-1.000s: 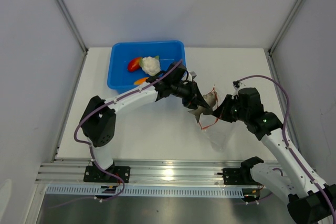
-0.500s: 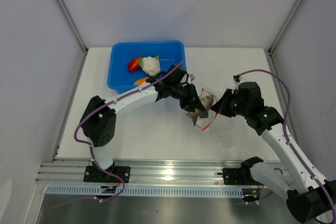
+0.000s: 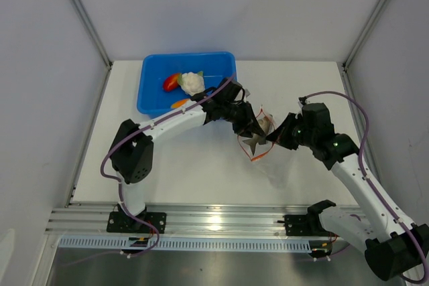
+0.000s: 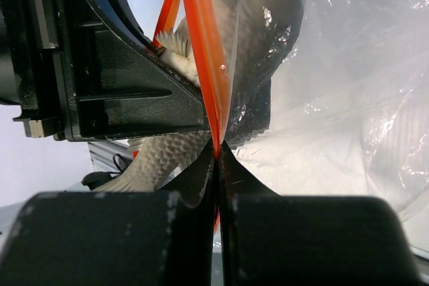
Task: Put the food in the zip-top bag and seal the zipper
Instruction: Place the fake fish in the zipper food storage bag.
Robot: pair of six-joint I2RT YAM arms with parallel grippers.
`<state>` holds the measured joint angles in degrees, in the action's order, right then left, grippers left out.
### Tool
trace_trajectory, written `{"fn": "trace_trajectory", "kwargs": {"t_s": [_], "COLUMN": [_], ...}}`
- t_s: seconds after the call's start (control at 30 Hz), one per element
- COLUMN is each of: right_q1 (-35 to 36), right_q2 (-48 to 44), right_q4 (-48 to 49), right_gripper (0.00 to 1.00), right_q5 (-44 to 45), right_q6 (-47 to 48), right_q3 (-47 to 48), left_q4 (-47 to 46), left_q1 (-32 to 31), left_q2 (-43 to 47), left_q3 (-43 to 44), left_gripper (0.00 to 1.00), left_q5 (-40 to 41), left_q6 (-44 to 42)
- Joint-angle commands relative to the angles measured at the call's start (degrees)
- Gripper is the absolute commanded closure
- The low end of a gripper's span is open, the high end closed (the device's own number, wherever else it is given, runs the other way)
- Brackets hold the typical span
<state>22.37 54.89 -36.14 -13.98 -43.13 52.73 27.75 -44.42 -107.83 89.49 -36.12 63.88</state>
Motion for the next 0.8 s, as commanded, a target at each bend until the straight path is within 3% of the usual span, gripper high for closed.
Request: {"fn": "trace_trajectory", "kwargs": {"t_s": [0.0,0.63,0.77], "right_q1": [0.13,0.13,0.13], "right_q2": [0.39,1.27,1.09], "right_q4": [1.07,1.95,1.78], "right_gripper": [1.0,1.0,1.0], "right_q5": [-1.23,-5.26,-5.8], "right_q6": [-3.8,-7.84,-8.02], "right_q3": [1.41,1.33,1.41], "left_q4": [-1.11,-6.3,-6.48], "left_q1": [0.39,0.3,0.3], "left_q2": [-0.54,-0.89,-0.71], "left_q3": [2.27,-0.99,-1.42], "left_gripper": [0.99,0.99,0.88], "left_q5": [2.63,5.97,6.06], "left_q6": [-1.12,0.02,-1.47]}}
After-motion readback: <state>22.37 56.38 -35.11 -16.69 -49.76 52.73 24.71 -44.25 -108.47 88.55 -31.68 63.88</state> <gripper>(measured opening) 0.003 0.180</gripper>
